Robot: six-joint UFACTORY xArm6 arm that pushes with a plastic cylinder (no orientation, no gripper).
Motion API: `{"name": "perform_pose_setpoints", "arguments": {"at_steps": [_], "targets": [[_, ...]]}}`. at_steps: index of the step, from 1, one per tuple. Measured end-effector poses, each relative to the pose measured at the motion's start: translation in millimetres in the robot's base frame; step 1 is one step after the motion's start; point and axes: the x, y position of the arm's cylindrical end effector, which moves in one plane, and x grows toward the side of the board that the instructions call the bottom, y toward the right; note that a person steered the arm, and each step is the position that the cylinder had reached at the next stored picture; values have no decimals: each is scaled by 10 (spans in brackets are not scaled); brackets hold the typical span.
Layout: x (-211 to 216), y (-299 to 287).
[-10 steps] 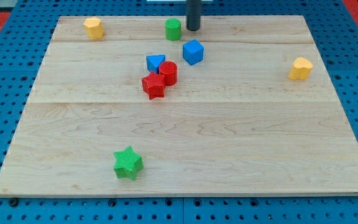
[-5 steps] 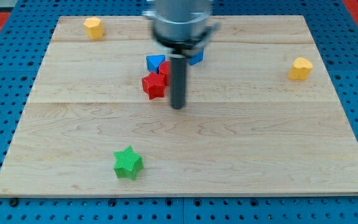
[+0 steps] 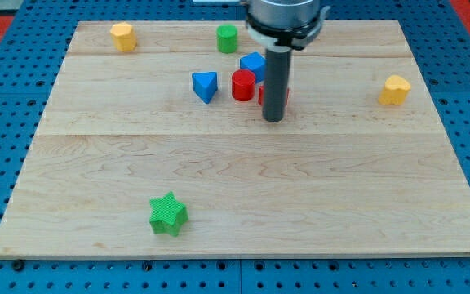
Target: Move the red star parallel to the green circle
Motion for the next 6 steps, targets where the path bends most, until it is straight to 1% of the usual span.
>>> {"name": "perform_pose_setpoints", "arguments": {"at_steps": [1, 3, 4, 5, 6], "targets": [[-395, 51], [-715, -51], [-746, -333], [-873, -267], [-1097, 92]]}}
